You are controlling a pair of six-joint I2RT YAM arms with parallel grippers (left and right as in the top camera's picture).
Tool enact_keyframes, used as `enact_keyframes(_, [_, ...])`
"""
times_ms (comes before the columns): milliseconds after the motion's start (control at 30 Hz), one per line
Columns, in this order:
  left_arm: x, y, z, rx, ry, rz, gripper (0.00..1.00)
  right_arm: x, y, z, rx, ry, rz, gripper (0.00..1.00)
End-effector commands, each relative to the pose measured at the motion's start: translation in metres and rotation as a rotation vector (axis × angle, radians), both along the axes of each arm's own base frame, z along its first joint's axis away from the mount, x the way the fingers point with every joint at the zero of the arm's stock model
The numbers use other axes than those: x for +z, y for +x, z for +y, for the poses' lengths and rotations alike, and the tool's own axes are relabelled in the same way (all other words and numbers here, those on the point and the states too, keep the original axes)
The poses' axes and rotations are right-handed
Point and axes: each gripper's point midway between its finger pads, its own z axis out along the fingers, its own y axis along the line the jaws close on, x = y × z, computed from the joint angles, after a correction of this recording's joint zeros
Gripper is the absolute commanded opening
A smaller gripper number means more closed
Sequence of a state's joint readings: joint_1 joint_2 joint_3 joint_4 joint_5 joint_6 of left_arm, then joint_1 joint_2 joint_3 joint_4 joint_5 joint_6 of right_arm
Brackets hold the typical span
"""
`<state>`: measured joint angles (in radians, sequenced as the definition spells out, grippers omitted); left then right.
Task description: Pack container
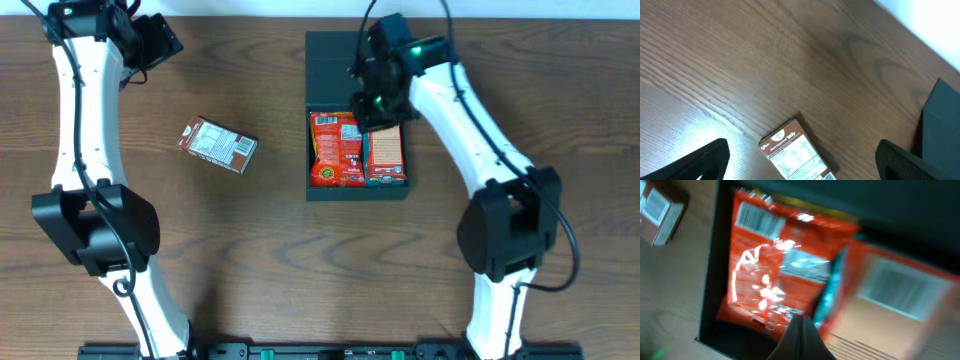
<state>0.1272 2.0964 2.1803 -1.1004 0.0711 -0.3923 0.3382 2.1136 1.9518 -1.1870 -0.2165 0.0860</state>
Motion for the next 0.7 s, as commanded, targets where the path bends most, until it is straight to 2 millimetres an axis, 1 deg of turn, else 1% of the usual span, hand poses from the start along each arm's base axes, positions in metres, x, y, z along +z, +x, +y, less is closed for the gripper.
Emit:
enact_keyframes(0, [-0.006, -0.010, -0.005, -0.018, -0.004, 0.028, 0.94, 0.008, 0.009, -0.029, -0.030, -0.088, -0.052, 0.02])
enact_keyframes(133, [-0.027, -0.020, -0.019, -0.052, -0.010, 0.098, 0.94, -0.011, 0.003, -0.037, -0.024, -0.105, -0.008, 0.02])
enact_keyframes(267, [-0.046, -0.027, -0.034, -0.085, -0.010, 0.149, 0.94, -0.032, -0.004, -0.033, -0.003, -0.086, 0.021, 0.02])
enact_keyframes(333, [-0.049, -0.029, -0.039, -0.094, -0.010, 0.159, 0.93, -0.042, -0.007, -0.033, 0.002, -0.083, 0.034, 0.02])
enact_keyframes(400, [-0.050, -0.029, -0.042, -0.103, -0.009, 0.159, 0.93, -0.048, -0.010, -0.035, 0.001, -0.087, 0.044, 0.01])
enact_keyframes(533, [-0.050, -0.027, -0.046, -0.111, -0.007, 0.152, 0.94, -0.050, -0.010, -0.038, -0.006, -0.088, 0.049, 0.02])
enact_keyframes(667, [-0.050, -0.027, -0.047, -0.131, -0.002, 0.154, 0.93, -0.054, -0.010, -0.037, 0.003, -0.089, 0.052, 0.02])
